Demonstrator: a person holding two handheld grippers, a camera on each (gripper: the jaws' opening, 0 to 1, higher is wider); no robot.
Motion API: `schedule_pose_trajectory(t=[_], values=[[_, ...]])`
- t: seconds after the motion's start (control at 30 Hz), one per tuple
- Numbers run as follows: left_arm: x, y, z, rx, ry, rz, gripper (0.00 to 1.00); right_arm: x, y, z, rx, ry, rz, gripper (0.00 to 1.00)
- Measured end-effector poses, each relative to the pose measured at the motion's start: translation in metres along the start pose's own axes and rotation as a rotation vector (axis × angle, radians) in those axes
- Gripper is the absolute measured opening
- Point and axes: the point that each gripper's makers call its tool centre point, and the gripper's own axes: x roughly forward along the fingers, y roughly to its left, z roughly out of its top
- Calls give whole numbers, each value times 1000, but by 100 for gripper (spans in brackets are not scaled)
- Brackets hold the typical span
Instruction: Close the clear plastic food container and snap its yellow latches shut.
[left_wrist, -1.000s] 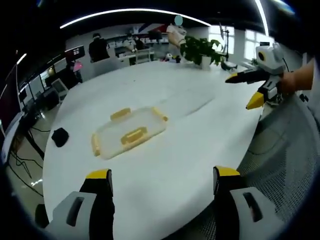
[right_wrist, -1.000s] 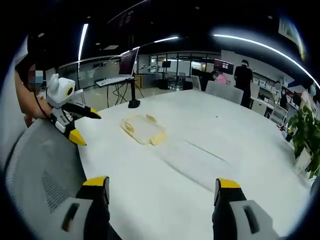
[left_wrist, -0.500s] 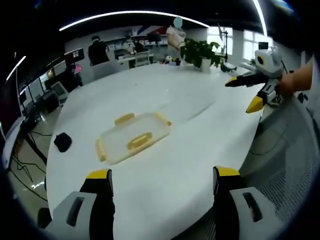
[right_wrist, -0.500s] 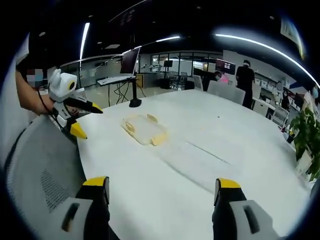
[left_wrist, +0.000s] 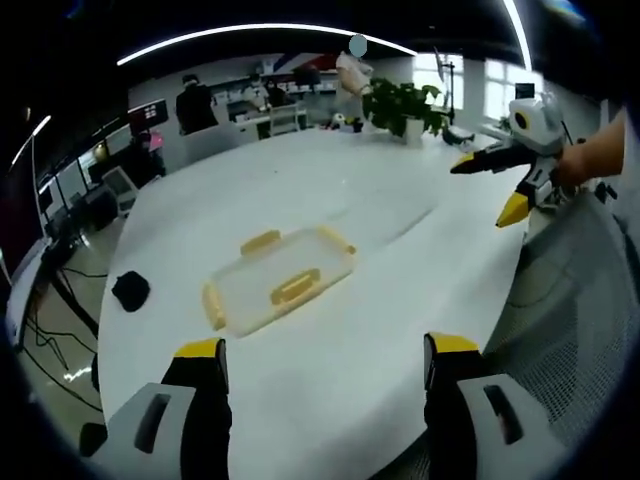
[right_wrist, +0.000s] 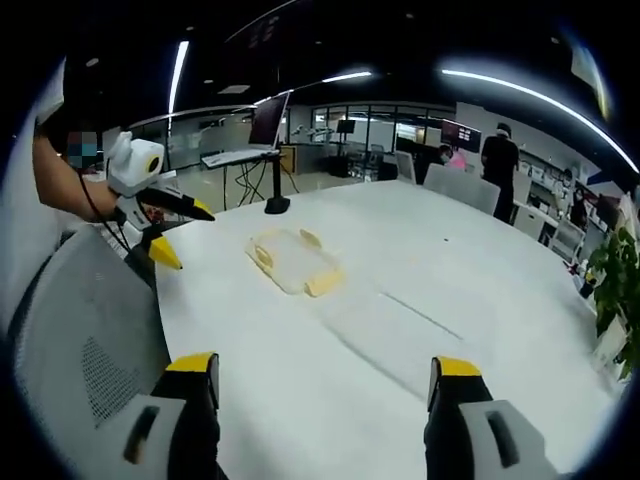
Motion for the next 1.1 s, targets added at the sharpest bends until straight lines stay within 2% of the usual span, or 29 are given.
schedule_pose_trajectory(t=[0.7,0.9,1.1], values=[[9,25,-2,93,22,-15,78,20,10,11,-52,30,122,82],[12,31,-4,91,19,-26,78,27,12,15,-68,37,142,81],[15,31,-8,151,34,-55,77,34,10,16,-93,59,152,81]])
